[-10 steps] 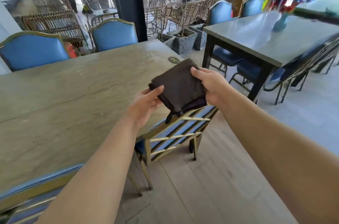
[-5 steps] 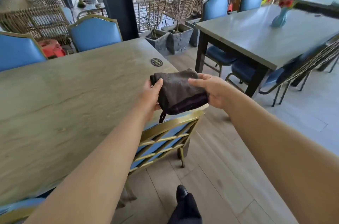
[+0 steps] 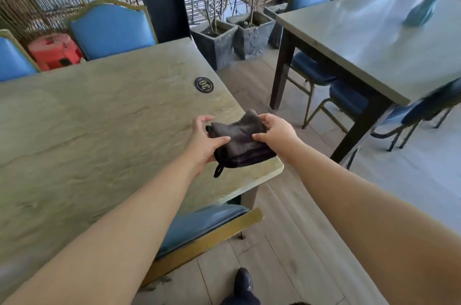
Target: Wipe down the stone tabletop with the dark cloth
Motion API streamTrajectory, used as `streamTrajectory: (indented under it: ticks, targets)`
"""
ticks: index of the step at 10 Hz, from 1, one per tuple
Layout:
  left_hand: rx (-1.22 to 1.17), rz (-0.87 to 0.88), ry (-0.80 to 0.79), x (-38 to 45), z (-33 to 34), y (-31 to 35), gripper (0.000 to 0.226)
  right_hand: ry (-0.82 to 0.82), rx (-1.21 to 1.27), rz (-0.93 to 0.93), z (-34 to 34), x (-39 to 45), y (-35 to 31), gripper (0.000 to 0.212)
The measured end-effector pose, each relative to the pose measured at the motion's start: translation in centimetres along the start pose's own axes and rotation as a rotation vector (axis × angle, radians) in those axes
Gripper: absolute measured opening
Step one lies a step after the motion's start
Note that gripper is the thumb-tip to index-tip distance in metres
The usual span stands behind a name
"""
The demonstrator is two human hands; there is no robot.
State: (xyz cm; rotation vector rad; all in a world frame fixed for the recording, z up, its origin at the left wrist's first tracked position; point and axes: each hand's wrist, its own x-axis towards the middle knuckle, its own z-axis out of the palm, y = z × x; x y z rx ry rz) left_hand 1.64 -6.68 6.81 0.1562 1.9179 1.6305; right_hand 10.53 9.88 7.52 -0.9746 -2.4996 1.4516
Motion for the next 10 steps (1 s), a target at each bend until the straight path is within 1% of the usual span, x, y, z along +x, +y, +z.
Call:
streamTrajectory:
  ticks: [1, 2, 3, 4, 5, 6, 7, 8, 9, 10]
  targets:
    - [0.108, -0.034, 0.002, 1.8, 0.9, -1.4, 0.033, -0.025, -0.067, -0.013, 0.7, 1.6, 1.5, 0.051]
    - [0.213, -0.063, 0.059, 3.0, 1.8, -3.1, 0.034, -0.073, -0.106, -0.002, 1.4, 2.9, 3.5, 0.05]
    - [0.453, -0.014, 0.127, 3.3, 2.5, -4.3, 0.04, -0.117, -0.146, -0.024, 1.9, 3.6, 4.8, 0.049]
    - [0.709, -0.019, 0.111, 3.5, 2.7, -5.5, 0.048, -0.115, -0.182, -0.048, 2.5, 3.6, 5.8, 0.047]
    - [0.928, -0.052, 0.094, 3.0, 2.6, -5.8, 0.052, -0.04, -0.3, -0.086, 3.3, 3.1, 6.6, 0.045]
    - [1.151, 0.141, 0.118, 2.7, 2.0, -5.4, 0.047, 0.005, -0.461, -0.287, 4.1, 2.9, 7.2, 0.031]
    - [1.235, 0.214, -0.081, 2.3, 1.9, -4.0, 0.04, -0.093, -0.568, -0.512, 4.4, 3.1, 7.2, 0.015]
    - [1.33, 0.064, -0.292, 1.8, 2.5, -3.3, 0.051, -0.21, -0.645, -0.56, 4.4, 3.4, 7.5, 0.019]
    - [1.363, -0.122, -0.411, 1.0, 3.2, -3.3, 0.064, -0.256, -0.625, -0.522, 4.1, 3.5, 7.6, 0.023]
    - [1.321, -0.245, -0.428, 0.5, 3.6, -3.2, 0.071, -0.288, -0.624, -0.484, 3.9, 3.8, 7.5, 0.026]
